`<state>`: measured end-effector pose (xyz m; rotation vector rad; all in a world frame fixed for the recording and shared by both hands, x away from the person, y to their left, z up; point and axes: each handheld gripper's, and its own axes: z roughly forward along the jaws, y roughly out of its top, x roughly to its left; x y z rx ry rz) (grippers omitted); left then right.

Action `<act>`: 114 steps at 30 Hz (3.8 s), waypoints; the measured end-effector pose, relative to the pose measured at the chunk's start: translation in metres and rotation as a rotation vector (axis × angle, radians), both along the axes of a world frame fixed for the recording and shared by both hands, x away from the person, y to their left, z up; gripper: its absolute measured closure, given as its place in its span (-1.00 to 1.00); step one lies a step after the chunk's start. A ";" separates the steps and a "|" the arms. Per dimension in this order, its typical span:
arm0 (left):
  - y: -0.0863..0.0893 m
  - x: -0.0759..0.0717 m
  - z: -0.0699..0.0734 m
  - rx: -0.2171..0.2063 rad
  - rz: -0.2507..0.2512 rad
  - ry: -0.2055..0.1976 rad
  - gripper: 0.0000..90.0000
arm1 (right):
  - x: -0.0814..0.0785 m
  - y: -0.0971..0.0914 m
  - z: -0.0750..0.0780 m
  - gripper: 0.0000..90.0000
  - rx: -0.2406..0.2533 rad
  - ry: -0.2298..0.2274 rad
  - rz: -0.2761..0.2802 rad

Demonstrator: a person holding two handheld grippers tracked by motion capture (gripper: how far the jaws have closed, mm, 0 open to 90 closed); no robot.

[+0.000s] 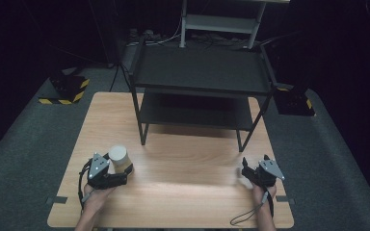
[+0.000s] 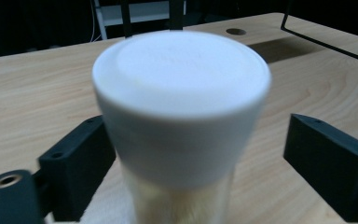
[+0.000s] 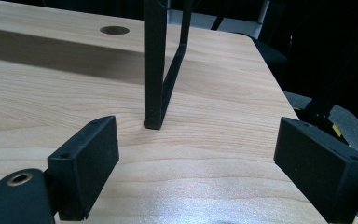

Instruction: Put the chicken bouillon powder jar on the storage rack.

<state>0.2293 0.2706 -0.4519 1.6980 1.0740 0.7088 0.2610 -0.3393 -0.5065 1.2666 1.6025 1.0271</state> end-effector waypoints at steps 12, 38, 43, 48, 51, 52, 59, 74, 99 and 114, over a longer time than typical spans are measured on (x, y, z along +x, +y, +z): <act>0.004 0.012 -0.011 -0.018 -0.005 -0.051 -0.24 | 0.001 0.000 0.000 -0.70 -0.001 0.002 -0.002; -0.069 0.039 0.076 -0.018 -0.115 -0.068 -0.23 | 0.002 -0.001 0.000 -0.70 0.006 0.003 0.001; -0.091 0.060 0.107 -0.052 -0.151 -0.081 -0.23 | 0.002 -0.002 0.000 -0.69 0.011 0.000 0.005; -0.115 0.080 0.126 -0.052 -0.147 -0.094 -0.23 | 0.002 -0.002 0.000 -0.70 0.012 0.002 0.007; -0.129 0.095 0.136 -0.057 -0.129 -0.094 -0.23 | 0.001 -0.003 0.000 -0.69 0.014 -0.001 0.009; -0.129 0.095 0.136 -0.057 -0.129 -0.094 -0.23 | 0.001 -0.003 0.000 -0.69 0.014 -0.001 0.009; -0.143 0.111 0.145 -0.065 -0.072 -0.113 -0.23 | 0.001 -0.004 0.000 -0.70 0.015 -0.001 0.013; -0.176 0.132 0.141 -0.018 0.041 -0.120 -0.23 | 0.001 -0.005 -0.001 -0.69 0.025 -0.005 0.018; -0.180 0.135 0.127 0.015 0.045 -0.195 -0.82 | -0.001 -0.009 -0.002 -0.69 0.072 -0.020 0.006; -0.162 0.110 0.122 0.099 -0.017 -0.205 -0.97 | -0.001 -0.009 -0.002 -0.70 0.069 -0.020 0.012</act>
